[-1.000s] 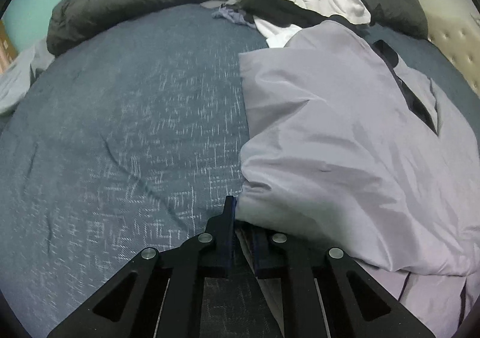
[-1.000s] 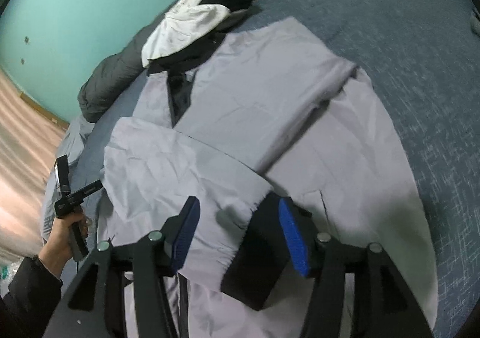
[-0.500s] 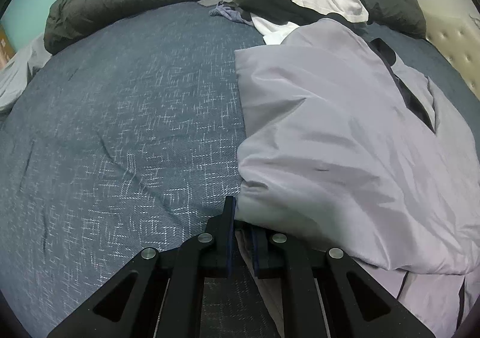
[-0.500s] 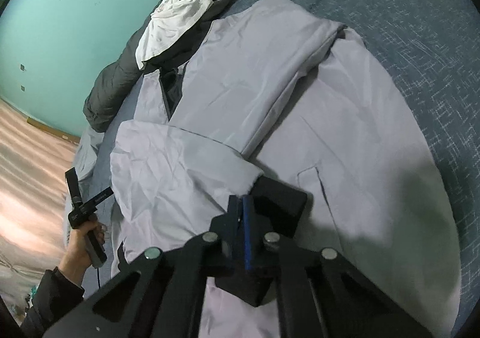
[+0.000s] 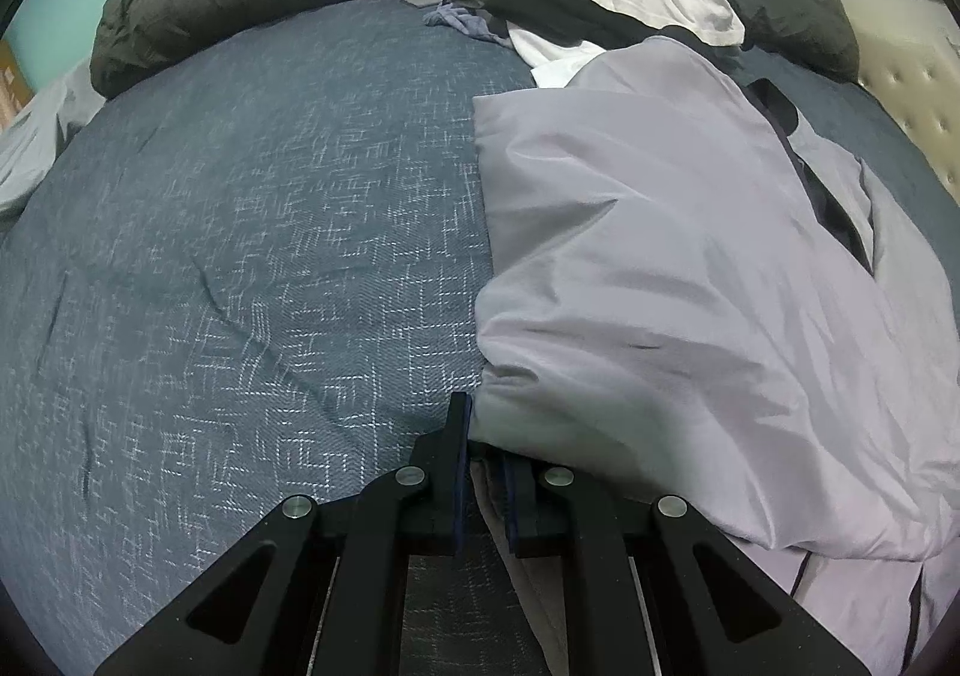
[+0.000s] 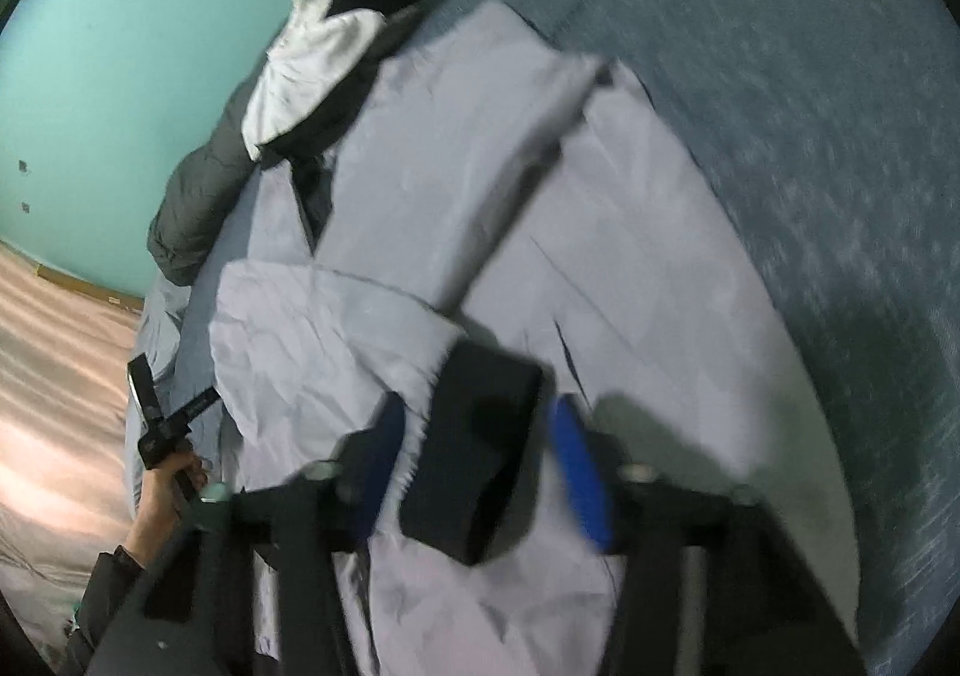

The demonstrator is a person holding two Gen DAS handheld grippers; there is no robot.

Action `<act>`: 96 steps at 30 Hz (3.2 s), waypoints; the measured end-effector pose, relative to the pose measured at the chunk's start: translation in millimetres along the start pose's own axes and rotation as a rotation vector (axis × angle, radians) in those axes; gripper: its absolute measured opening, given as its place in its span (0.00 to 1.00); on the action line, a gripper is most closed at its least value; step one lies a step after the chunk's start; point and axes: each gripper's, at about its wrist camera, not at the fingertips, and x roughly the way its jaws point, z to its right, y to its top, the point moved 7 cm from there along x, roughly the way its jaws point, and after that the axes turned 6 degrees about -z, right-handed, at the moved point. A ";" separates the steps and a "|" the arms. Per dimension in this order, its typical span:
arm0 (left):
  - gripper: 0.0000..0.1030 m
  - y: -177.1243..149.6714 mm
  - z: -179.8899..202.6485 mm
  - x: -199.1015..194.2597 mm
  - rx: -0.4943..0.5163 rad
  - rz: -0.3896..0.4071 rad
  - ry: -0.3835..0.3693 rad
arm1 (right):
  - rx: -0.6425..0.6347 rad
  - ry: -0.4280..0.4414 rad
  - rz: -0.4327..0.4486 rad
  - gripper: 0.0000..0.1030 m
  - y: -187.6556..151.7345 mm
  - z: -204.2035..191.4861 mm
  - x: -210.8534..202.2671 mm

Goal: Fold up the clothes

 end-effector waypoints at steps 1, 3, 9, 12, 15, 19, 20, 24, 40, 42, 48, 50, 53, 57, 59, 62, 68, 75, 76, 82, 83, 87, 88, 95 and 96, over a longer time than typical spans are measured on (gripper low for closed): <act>0.09 0.2 -0.1 -0.3 -0.003 0.001 -0.002 | 0.003 0.005 -0.014 0.54 -2.6 0.7 3.4; 0.09 -0.1 1.0 -0.5 0.000 0.001 -0.001 | 0.001 0.029 -0.030 0.46 -7.0 -0.5 9.1; 0.09 1.1 1.2 -2.1 0.006 0.000 -0.002 | -0.007 0.049 0.027 0.02 -8.2 -0.8 2.9; 0.09 1.4 1.8 -2.8 0.011 0.004 -0.002 | -0.011 0.064 0.106 0.02 -3.7 0.3 -24.3; 0.09 1.2 5.6 -4.7 0.024 0.012 0.000 | -0.010 0.075 0.152 0.02 -4.8 1.0 -43.9; 0.09 -0.6 10.2 -7.9 0.033 0.011 -0.001 | -0.013 0.068 0.165 0.02 -12.2 2.0 -54.0; 0.09 -1.6 12.3 -8.4 0.044 0.010 0.001 | -0.017 0.055 0.167 0.02 -14.3 4.0 -55.2; 0.09 -5.8 24.1 -12.6 0.110 0.014 -0.006 | 0.036 0.037 0.142 0.02 -17.5 23.9 -48.3; 0.37 -13.4 7.8 -75.5 -0.002 0.102 -0.160 | 0.030 -0.029 0.155 0.02 -29.0 37.8 -59.6; 0.40 -10.5 5.7 -69.9 -0.050 0.092 -0.192 | 0.035 -0.027 0.151 0.02 -30.2 39.1 -59.0; 0.46 -12.8 14.3 -30.4 -0.101 -0.012 -0.278 | 0.045 -0.016 0.142 0.02 -29.9 42.6 -59.4; 0.45 -13.8 17.0 -24.1 -0.102 -0.026 -0.302 | 0.044 -0.015 0.139 0.02 -29.6 42.5 -58.7; 0.17 -16.1 19.4 -18.7 -0.093 -0.041 -0.304 | 0.048 -0.008 0.128 0.02 -29.8 42.4 -55.4; 0.12 -15.0 20.2 -29.1 -0.059 -0.011 -0.243 | 0.038 0.002 0.120 0.02 -30.1 37.3 -51.1; 0.10 -10.0 13.8 -37.1 -0.064 0.018 -0.198 | 0.025 0.017 0.112 0.02 -31.1 30.8 -48.3; 0.10 -4.8 5.8 -41.5 -0.067 0.029 -0.153 | 0.002 0.024 0.106 0.02 -32.9 20.8 -42.6; 0.10 -6.2 -4.4 -25.1 -0.095 0.004 -0.131 | -0.016 0.025 0.092 0.02 -32.9 14.3 -34.3; 0.11 -13.4 -10.0 -12.5 -0.169 -0.015 -0.200 | -0.003 0.044 0.071 0.02 -30.5 17.9 -29.5; 0.12 -14.4 -11.5 -17.3 -0.168 -0.004 -0.213 | -0.003 0.046 0.072 0.02 -29.7 17.8 -29.8; 0.15 -32.4 -22.7 -50.4 -0.194 0.019 -0.270 | 0.026 0.073 0.081 0.02 -26.1 20.3 -31.9; 0.15 -37.9 -22.6 -56.0 -0.197 0.020 -0.284 | 0.029 0.075 0.085 0.02 -26.0 20.0 -32.8; 0.16 -66.2 -15.9 -63.9 -0.216 -0.018 -0.367 | 0.030 0.085 0.092 0.02 -27.4 18.0 -35.7; 0.17 -74.5 -13.8 -62.0 -0.226 -0.038 -0.388 | 0.031 0.087 0.093 0.02 -27.8 17.4 -36.0; 0.17 -106.2 -7.4 -46.4 -0.327 -0.078 -0.479 | 0.035 0.094 0.101 0.02 -27.2 15.7 -37.0; 0.17 -107.9 -5.4 -44.7 -0.332 -0.081 -0.486 | 0.036 0.095 0.101 0.02 -27.1 16.0 -37.0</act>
